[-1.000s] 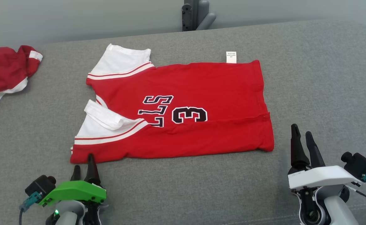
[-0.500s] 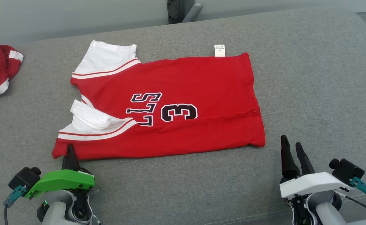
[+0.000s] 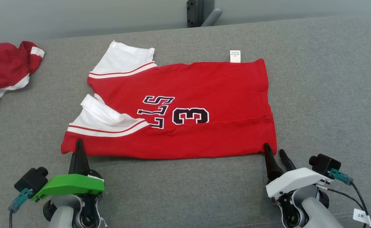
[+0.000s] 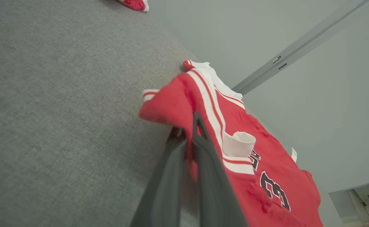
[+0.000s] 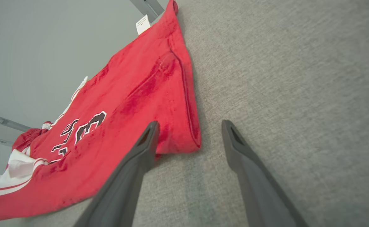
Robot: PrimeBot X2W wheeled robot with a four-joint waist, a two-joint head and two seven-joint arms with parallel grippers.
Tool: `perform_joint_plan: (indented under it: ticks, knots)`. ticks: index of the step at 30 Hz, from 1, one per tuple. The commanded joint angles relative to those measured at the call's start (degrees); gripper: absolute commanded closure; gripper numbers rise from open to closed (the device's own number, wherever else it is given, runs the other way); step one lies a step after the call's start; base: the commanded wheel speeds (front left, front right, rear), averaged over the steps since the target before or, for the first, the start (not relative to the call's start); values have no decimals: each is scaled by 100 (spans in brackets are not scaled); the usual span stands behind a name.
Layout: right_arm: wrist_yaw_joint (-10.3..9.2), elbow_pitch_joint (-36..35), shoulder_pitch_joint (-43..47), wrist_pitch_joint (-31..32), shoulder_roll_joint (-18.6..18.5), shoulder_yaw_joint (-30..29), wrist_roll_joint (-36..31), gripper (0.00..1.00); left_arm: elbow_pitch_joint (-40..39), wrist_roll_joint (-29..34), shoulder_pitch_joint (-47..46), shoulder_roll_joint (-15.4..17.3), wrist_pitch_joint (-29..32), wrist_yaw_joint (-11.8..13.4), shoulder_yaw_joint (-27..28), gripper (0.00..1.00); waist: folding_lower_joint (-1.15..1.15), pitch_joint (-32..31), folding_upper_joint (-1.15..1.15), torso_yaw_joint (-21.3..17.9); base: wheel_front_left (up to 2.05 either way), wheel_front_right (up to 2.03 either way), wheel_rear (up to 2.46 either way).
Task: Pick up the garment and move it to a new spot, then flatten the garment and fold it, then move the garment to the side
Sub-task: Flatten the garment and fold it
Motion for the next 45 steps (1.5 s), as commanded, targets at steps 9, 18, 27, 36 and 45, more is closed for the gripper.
perform_joint_plan:
  ticks: [9,18,27,36,45]
  knots:
    - [-7,1163,-522,146,-19,197,163,3,-236,-51,125,26,1,-17,-274,100,0,-68,69,195,0,0,0]
    - [-4,1506,-771,88,-8,426,314,100,-276,-3,198,26,1,-17,-367,100,0,-212,69,226,0,0,0]
    - [-4,903,-421,32,-31,42,404,100,-567,72,484,26,1,-17,-405,100,0,-441,69,233,0,0,0]
    - [-6,-734,926,723,-494,-575,520,100,-842,6,1204,28,1,35,-475,100,0,-535,69,275,0,0,0]
    - [-4,-1814,1883,1450,-147,-1236,74,100,-575,-143,1654,28,7,404,-917,100,0,-497,69,263,0,0,0]
